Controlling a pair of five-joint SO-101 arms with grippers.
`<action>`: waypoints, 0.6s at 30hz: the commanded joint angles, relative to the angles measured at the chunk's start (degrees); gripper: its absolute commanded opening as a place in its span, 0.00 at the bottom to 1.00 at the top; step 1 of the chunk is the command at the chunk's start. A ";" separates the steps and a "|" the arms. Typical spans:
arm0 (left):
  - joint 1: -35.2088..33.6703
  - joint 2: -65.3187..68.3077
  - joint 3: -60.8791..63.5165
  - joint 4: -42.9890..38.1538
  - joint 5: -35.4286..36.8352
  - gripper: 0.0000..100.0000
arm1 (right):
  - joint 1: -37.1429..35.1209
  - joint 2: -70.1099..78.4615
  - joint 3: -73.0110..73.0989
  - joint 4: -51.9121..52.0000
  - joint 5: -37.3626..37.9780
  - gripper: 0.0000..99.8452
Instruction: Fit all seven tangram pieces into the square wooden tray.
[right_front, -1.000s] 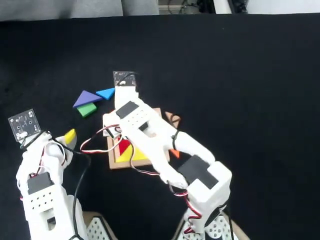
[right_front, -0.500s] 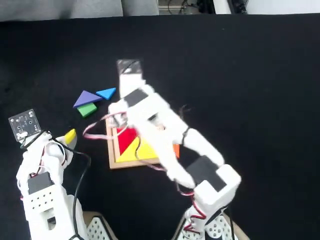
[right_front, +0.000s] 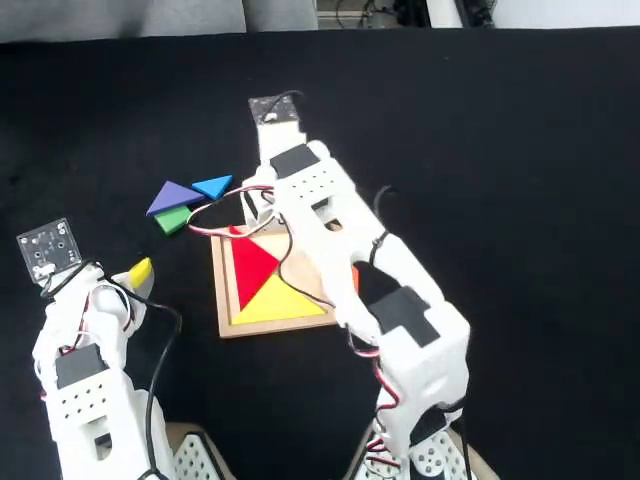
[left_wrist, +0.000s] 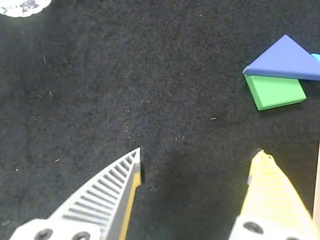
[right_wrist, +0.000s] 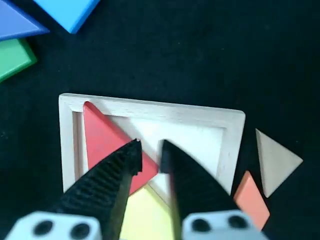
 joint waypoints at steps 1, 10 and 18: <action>0.84 0.09 -0.66 -0.35 0.44 0.34 | -0.97 0.84 -3.12 0.09 -0.26 0.01; 0.84 0.09 -0.66 -0.35 0.44 0.34 | -1.23 4.00 -2.77 0.26 -0.62 0.01; 0.84 0.09 -0.66 -0.35 0.44 0.34 | -7.21 5.41 -2.77 2.55 -0.18 0.01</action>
